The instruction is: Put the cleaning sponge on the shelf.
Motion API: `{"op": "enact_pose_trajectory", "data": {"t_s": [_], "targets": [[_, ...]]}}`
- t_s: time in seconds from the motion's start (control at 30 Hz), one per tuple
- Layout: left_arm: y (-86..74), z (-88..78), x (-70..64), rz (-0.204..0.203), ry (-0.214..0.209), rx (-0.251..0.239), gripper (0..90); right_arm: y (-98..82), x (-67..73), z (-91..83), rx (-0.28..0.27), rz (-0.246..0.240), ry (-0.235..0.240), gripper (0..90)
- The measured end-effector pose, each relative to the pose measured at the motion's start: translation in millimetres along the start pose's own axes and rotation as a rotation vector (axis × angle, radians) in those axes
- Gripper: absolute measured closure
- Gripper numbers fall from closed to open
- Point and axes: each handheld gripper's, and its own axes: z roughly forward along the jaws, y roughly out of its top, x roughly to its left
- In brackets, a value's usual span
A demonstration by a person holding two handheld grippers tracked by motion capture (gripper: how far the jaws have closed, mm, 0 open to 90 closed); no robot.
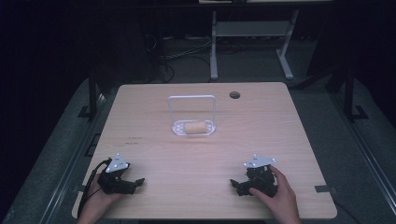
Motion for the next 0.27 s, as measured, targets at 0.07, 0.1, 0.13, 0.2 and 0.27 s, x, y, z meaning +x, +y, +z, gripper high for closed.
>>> {"op": "enact_pose_trajectory", "data": {"t_s": [0.07, 0.1, 0.13, 0.2, 0.27], "targets": [[-1.4, 0.6, 0.5, -0.005, -0.008, -0.01, 12.9, 0.0, 0.0, 0.0, 0.0, -0.001, 0.0, 0.6], [-1.4, 0.6, 0.5, -0.005, -0.008, -0.01, 12.9, 0.0, 0.0, 0.0, 0.0, -0.001, 0.0, 0.6], [-2.3, 0.5, 0.6, -0.004, -0.012, -0.017, 12.9, 0.0, -0.1, 0.0, 0.0, -0.001, 0.0, 0.6], [-4.0, 0.9, 1.0, 0.002, -0.017, -0.033, 12.9, 0.0, -0.1, 0.0, 0.0, -0.001, 0.0, 0.6], [-5.2, 1.4, 0.6, -0.001, -0.021, -0.044, 12.9, 0.0, -0.1, 0.0, 0.0, 0.0, 0.0, 0.6]]}}
